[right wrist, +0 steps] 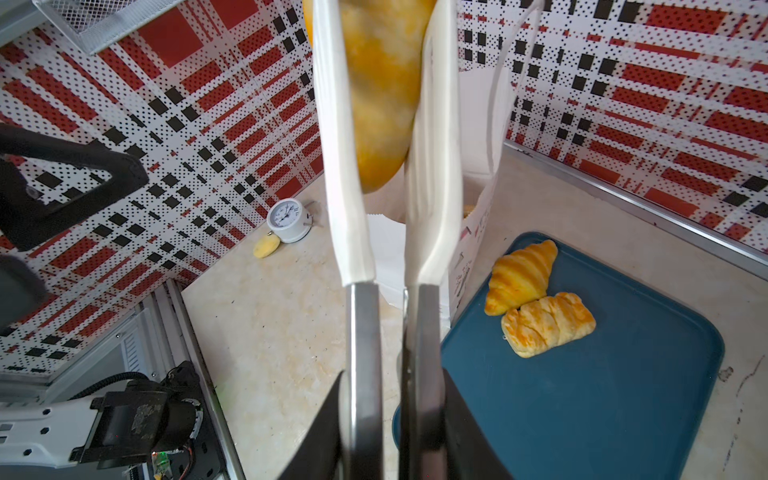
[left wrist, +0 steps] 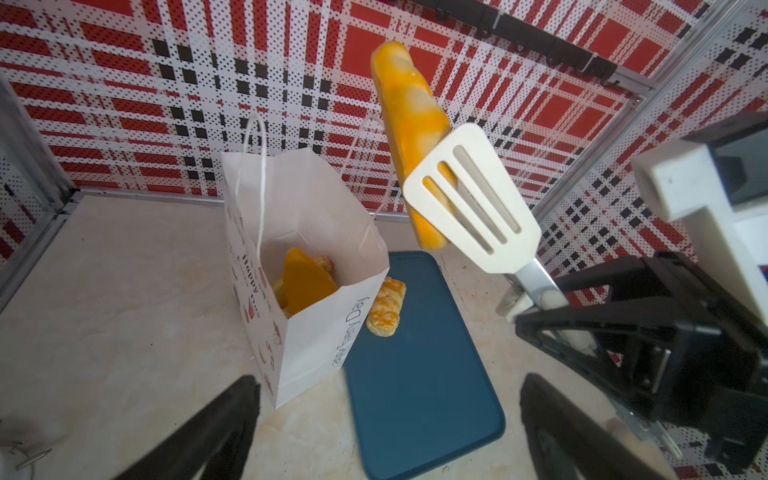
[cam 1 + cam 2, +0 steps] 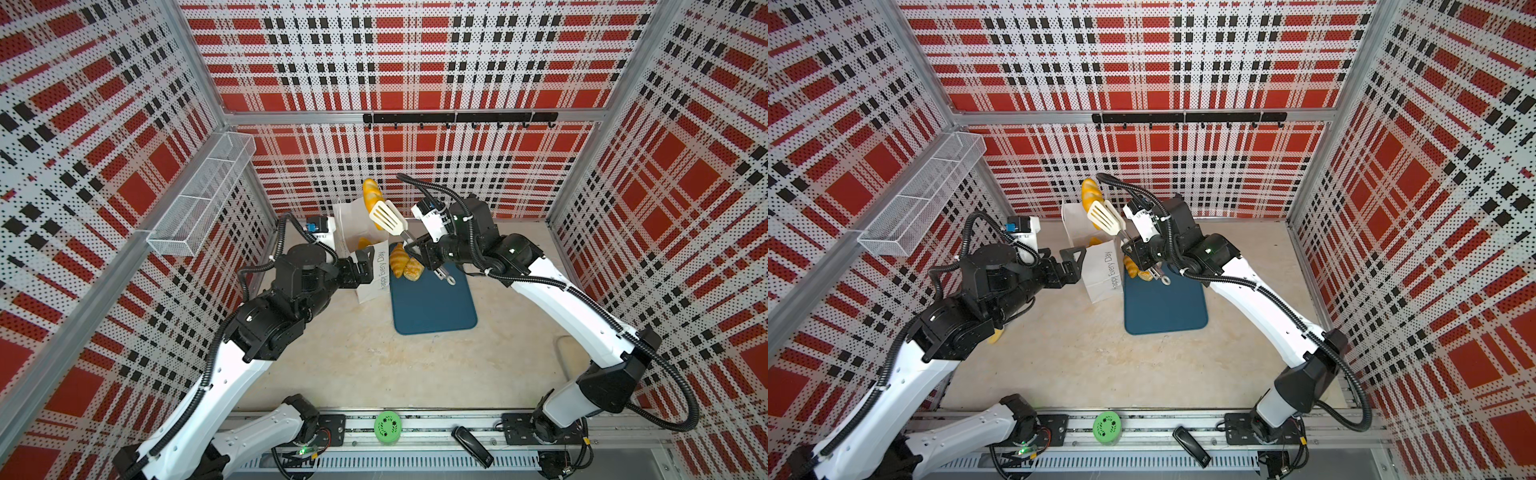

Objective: Place the fake bread into the paper bag
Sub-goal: 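Carry the striped roll over the bag and lower it inside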

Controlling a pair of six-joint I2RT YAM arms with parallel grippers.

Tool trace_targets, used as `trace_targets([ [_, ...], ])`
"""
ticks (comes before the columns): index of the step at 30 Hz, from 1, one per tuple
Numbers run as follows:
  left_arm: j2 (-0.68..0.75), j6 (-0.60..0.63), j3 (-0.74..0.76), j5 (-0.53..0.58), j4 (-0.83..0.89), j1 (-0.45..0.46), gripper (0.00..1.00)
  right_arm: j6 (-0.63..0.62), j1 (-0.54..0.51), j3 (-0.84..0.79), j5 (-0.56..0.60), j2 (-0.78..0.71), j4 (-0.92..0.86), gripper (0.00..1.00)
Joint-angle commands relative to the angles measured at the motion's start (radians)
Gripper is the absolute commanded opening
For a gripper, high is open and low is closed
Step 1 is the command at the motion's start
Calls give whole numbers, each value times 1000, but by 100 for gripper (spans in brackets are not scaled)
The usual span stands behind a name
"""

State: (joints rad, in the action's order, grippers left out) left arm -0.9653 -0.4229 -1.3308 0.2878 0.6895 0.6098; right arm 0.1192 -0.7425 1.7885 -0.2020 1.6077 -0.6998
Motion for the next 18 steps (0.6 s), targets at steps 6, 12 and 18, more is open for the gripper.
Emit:
trace_targets([
  [6,71,-40,52,12,65,-74,99,-27,-13,156,40,118,-2,32],
  [12,95,-45,76,16,87,-91,99,-41,-13,244,92,197,-67,33],
  [18,93,-46,90,15,96,-96,99,-61,-14,334,119,271,-139,33],
])
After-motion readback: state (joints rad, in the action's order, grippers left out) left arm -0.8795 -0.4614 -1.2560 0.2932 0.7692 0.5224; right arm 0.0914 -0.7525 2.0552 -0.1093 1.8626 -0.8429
